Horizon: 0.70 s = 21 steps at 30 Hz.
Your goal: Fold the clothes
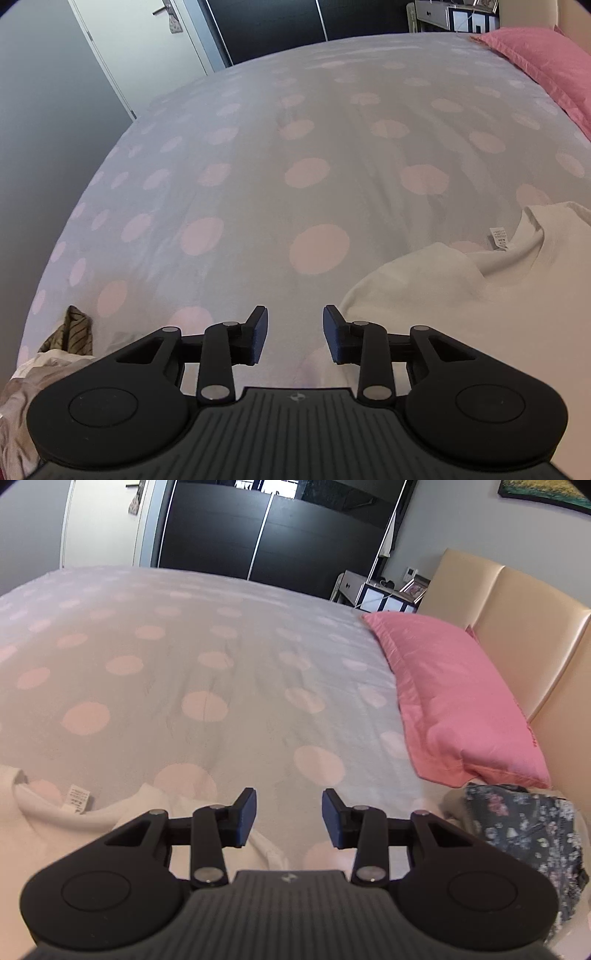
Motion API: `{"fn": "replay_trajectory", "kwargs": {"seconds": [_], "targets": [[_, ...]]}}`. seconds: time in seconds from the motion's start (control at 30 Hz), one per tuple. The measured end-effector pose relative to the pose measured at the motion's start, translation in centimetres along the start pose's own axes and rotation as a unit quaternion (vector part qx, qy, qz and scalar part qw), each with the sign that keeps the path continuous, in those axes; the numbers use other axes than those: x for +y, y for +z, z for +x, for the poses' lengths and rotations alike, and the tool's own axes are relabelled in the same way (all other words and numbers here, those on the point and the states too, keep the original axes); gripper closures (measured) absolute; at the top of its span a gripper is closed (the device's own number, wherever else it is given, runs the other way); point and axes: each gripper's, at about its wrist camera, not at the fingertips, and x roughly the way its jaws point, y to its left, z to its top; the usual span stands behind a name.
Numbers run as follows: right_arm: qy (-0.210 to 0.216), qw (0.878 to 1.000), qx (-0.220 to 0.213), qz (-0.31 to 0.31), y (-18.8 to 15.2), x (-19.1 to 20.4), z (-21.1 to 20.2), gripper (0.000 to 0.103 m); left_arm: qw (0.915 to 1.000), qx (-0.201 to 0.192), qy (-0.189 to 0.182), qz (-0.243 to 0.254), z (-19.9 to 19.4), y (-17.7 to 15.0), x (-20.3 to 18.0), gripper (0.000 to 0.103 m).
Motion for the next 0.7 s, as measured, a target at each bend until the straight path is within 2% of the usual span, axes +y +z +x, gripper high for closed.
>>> {"fn": "replay_trajectory", "kwargs": {"seconds": [0.13,0.3,0.47,0.6,0.7], "targets": [[0.016,1.000,-0.016,0.010,-0.4,-2.5,-5.4,0.061,0.9993,-0.037,-0.009,-0.008,-5.9,-1.7,1.2,0.072],[0.018,0.999,-0.040,-0.004,-3.0,-5.4,-13.0,0.061,0.9962,-0.082,-0.023,-0.013,-12.6,-5.1,1.7,0.072],[0.022,0.999,-0.041,0.000,-7.4,-8.6,-18.8,0.052,0.9953,-0.080,-0.053,-0.012,-15.6,-8.9,0.8,0.072],[0.053,0.999,-0.003,-0.005,-12.4,-10.7,-21.1,0.052,0.9954,-0.079,-0.055,0.003,-16.6,-12.6,-0.5,0.072],[0.056,0.997,0.047,0.011,-16.6,-11.2,-20.4,0.052,0.9964,-0.062,-0.057,0.011,-16.0,-15.3,-1.5,0.072]]}}
